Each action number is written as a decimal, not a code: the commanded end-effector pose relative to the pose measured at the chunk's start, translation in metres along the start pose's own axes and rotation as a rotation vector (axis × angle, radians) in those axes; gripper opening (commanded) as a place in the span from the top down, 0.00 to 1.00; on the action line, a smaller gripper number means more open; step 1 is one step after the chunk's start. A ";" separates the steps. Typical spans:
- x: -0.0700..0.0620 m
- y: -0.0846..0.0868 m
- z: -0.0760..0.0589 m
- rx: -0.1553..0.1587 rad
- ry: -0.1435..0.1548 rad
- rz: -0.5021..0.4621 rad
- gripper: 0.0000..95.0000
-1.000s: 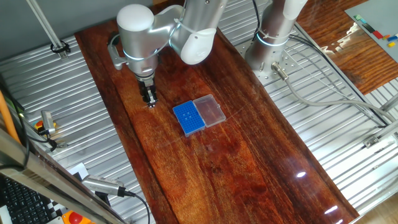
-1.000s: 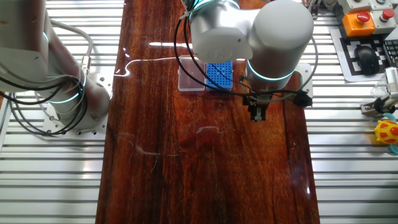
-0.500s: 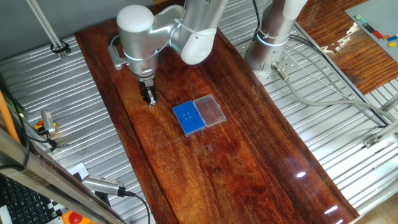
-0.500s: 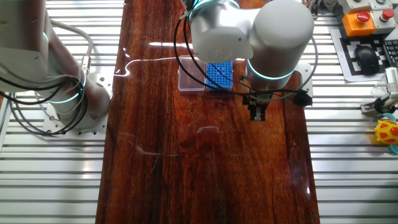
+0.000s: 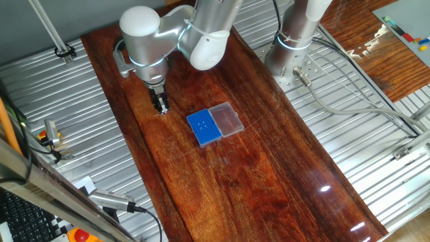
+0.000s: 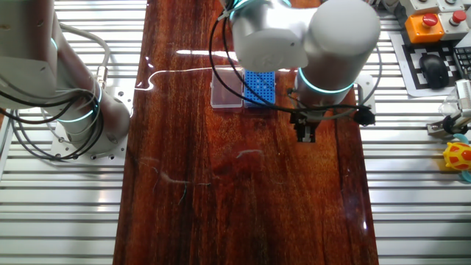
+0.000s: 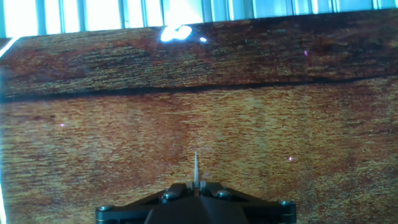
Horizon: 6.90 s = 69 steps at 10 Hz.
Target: Insert a small pipette tip into the holder for small pipette tips
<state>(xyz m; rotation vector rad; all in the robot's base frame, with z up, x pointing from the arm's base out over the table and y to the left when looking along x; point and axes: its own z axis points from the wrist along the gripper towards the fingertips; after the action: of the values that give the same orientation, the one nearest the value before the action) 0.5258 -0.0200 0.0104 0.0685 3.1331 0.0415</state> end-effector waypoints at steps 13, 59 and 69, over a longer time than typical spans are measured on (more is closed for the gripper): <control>0.033 0.008 -0.042 0.004 0.113 -0.334 1.00; 0.095 0.062 -0.050 0.320 0.421 -0.925 1.00; 0.092 0.062 -0.054 0.390 0.477 -0.977 1.00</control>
<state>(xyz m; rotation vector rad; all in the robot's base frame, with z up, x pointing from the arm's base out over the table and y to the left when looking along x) 0.4357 0.0450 0.0652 -1.6409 3.1267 -0.6244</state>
